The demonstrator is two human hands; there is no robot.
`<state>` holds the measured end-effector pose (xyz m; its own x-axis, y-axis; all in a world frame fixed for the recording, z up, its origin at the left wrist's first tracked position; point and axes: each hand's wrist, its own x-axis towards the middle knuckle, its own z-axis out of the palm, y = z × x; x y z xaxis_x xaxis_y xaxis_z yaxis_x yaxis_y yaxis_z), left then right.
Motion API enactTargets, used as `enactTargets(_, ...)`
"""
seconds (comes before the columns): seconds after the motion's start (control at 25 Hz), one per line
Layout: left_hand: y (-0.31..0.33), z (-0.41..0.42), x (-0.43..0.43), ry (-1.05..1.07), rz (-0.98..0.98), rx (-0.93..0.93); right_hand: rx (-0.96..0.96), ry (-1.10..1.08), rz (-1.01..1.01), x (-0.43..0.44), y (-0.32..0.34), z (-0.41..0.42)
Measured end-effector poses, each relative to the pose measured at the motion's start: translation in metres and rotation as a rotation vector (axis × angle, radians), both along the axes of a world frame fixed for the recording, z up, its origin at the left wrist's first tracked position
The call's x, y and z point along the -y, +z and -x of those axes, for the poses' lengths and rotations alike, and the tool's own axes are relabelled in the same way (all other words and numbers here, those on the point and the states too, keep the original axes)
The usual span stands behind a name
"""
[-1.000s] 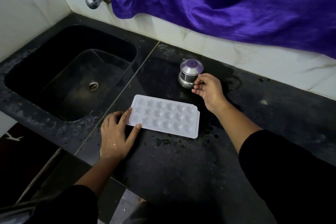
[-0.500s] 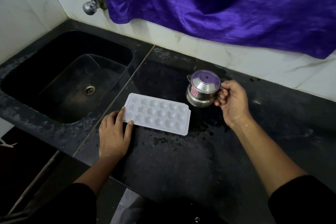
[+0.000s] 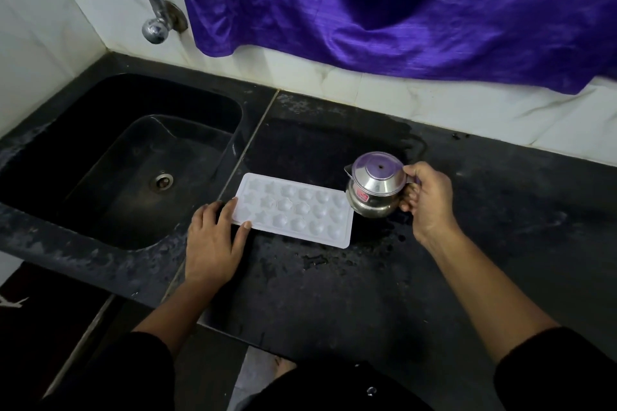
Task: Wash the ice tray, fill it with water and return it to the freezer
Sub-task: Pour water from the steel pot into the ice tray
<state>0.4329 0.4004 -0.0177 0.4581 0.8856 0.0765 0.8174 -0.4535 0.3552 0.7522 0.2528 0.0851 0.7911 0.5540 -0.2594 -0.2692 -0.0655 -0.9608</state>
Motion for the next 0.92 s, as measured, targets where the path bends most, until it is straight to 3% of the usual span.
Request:
enactTargets(0.4, -0.014, 0.013, -0.019, -0.190, 0.014, 0.049, 0.283, -0.088, 0.070, 0.003, -0.006, 0.005)
enactTargets(0.92, -0.018, 0.013, -0.023, -0.202, -0.017, 0.054, 0.790, -0.002, 0.463, -0.011, 0.021, 0.000)
